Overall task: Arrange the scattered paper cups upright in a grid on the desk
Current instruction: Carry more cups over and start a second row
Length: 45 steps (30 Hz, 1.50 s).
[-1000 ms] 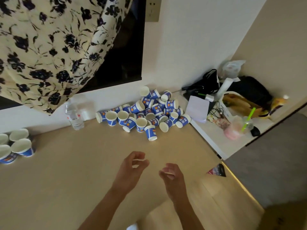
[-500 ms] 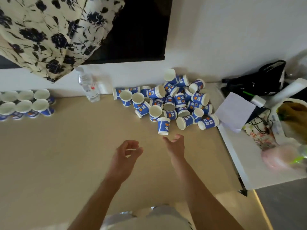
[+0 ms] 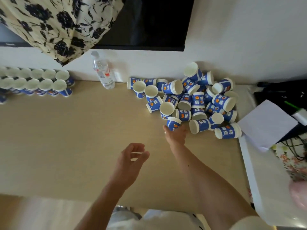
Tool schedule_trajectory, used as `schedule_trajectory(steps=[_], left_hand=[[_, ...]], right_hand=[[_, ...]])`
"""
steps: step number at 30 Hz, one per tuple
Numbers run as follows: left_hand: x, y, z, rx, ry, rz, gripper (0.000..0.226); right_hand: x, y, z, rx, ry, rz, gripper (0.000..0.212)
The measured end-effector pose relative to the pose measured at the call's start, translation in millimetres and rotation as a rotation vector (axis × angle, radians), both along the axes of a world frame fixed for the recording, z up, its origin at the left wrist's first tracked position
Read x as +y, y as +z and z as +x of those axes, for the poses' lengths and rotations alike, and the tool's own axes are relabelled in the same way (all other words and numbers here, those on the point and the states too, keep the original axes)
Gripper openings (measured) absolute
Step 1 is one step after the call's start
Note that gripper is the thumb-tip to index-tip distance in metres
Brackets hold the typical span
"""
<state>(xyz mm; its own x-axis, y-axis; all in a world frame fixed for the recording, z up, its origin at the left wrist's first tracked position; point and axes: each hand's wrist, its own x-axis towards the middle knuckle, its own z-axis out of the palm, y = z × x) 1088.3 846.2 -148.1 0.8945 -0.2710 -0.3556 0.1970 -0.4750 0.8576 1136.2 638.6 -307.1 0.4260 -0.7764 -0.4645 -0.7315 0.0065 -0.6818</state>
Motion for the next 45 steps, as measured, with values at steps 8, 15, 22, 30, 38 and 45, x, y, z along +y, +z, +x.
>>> schedule_trajectory(steps=[8, 15, 22, 30, 38, 45], left_hand=[[-21, -6, -3, 0.023, -0.017, 0.059, 0.019], [-59, -19, 1, 0.159, -0.014, 0.037, 0.057], [-85, -6, -7, 0.157, -0.026, -0.089, 0.029], [-75, -2, -7, 0.153, 0.027, -0.073, 0.026], [-48, -5, -12, 0.122, 0.060, -0.044, 0.024], [-14, -9, -18, 0.119, 0.126, -0.068, 0.028]], right_hand=[[-2, 1, -27, -0.168, -0.111, 0.160, 0.070], [20, 68, -95, -0.496, 0.134, 0.302, 0.074], [10, 105, -134, -0.484, 0.543, 0.221, 0.094], [-96, 85, -88, -0.065, 0.786, -0.628, 0.080], [-124, 26, -70, 0.335, 0.991, -0.975, 0.074], [-120, 19, -90, 0.385, 1.066, -0.941, 0.063]])
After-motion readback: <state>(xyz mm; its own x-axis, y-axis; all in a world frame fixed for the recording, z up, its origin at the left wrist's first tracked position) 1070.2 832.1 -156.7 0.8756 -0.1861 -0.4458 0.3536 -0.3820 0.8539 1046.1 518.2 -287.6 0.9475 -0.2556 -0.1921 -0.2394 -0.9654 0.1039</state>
